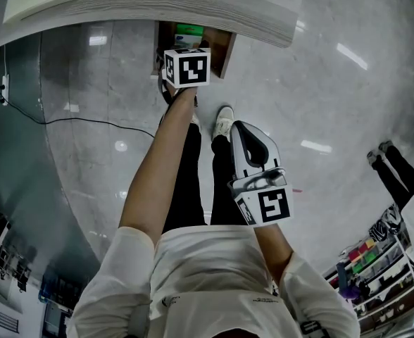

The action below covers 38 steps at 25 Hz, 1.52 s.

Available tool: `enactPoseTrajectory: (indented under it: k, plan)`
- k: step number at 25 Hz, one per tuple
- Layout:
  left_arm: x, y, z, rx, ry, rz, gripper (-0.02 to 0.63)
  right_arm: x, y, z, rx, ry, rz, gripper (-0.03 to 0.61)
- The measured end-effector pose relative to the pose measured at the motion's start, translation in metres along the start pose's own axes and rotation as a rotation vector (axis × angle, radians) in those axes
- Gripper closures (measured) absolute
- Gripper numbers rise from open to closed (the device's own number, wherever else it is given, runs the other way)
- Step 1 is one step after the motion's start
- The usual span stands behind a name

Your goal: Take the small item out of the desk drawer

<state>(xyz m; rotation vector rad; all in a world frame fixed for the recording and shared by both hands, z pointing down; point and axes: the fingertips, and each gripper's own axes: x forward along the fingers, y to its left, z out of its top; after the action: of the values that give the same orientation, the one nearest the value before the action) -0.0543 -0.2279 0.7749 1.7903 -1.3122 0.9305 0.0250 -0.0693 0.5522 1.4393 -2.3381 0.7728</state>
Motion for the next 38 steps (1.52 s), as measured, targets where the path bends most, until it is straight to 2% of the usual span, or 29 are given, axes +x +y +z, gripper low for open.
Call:
enactPoseTrajectory:
  k: [12, 27, 38]
  plan:
    - [0.007, 0.001, 0.0, 0.015, 0.034, 0.016, 0.278, 0.0, -0.007, 0.0, 0.005, 0.004, -0.001, 0.551]
    - [-0.011, -0.007, 0.009, -0.014, -0.02, 0.001, 0.285, -0.014, -0.008, 0.005, -0.014, -0.007, 0.007, 0.551]
    - [-0.046, -0.013, 0.021, -0.033, -0.065, -0.003, 0.285, -0.033, -0.001, 0.023, -0.043, -0.04, 0.017, 0.551]
